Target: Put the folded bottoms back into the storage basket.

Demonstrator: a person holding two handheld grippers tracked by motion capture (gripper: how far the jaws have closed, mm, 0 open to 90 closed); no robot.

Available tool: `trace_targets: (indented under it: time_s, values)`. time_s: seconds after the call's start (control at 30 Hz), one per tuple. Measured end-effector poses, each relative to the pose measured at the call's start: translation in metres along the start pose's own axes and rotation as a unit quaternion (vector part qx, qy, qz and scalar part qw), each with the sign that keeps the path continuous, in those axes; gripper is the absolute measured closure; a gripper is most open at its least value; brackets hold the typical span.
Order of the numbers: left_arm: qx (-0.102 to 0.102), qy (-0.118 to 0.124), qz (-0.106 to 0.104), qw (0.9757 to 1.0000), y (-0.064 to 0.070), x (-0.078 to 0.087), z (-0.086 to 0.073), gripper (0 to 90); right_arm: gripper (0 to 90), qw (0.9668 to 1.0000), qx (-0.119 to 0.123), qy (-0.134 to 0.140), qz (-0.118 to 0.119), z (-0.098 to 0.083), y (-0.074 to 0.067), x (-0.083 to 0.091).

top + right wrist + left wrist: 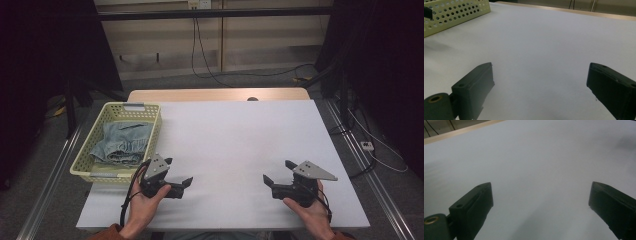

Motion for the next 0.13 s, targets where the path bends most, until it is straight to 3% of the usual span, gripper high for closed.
trace_targets:
  time_s: [0.07,0.13]
  values:
    - [0.009,-0.001,-0.005,0.9999,-0.0010,-0.0010,-0.0006,5.6,7.2,1.0000,0.001,0.000,0.000,-0.0001,0.0000,-0.0001]
    - [0.006,-0.004,-0.005,1.0000,-0.0005,-0.0020,-0.0011,5.6,7.2,1.0000,0.001,-0.001,-0.001,-0.0001,-0.0001,-0.0003]
Point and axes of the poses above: each handheld gripper's, and its own axes: x roughly backward along the jaws, z roughly out of its top, y roughly to its right, the point moved 2 cm from there along -x, roughly forward along the jaws, and after that the axes turned 3 degrees about -x, right-handed, at the moved point
